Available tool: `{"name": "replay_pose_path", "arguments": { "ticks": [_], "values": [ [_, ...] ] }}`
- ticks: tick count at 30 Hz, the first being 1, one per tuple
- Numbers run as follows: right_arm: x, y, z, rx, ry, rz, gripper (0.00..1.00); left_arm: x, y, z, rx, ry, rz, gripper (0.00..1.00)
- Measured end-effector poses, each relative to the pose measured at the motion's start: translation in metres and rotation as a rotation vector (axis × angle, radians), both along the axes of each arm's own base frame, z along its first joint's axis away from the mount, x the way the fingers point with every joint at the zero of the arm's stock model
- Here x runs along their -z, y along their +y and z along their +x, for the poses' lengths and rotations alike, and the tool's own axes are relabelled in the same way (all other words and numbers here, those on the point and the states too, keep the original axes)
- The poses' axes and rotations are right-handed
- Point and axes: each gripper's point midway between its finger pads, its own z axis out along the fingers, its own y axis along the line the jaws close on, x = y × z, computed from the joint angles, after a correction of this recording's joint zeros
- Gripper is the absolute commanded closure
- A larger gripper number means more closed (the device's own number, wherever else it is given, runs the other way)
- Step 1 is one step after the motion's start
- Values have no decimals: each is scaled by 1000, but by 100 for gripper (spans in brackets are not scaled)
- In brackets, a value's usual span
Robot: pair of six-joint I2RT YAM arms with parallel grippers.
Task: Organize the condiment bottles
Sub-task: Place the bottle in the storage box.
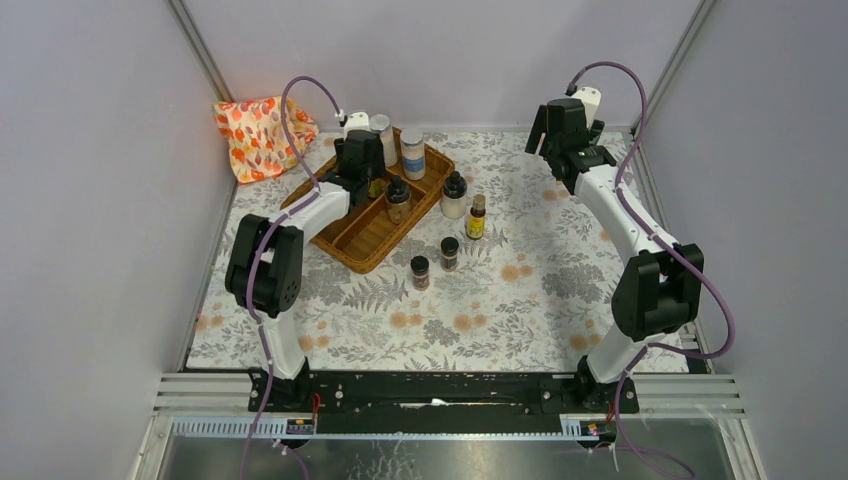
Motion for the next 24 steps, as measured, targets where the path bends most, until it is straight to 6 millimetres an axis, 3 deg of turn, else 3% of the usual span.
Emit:
{"name": "replay_pose_path", "arguments": {
  "ticks": [13, 19, 24],
  "values": [
    [0, 0, 0, 0, 0, 1, 11, -15, -8, 1, 12, -27, 12, 37],
    [-1, 0, 0, 2, -4, 5, 11, -37, -11, -2, 16, -68, 6, 36],
    [-8, 0, -3, 6, -20, 16, 11, -68, -12, -8, 25, -123, 2, 35]
  ]
}}
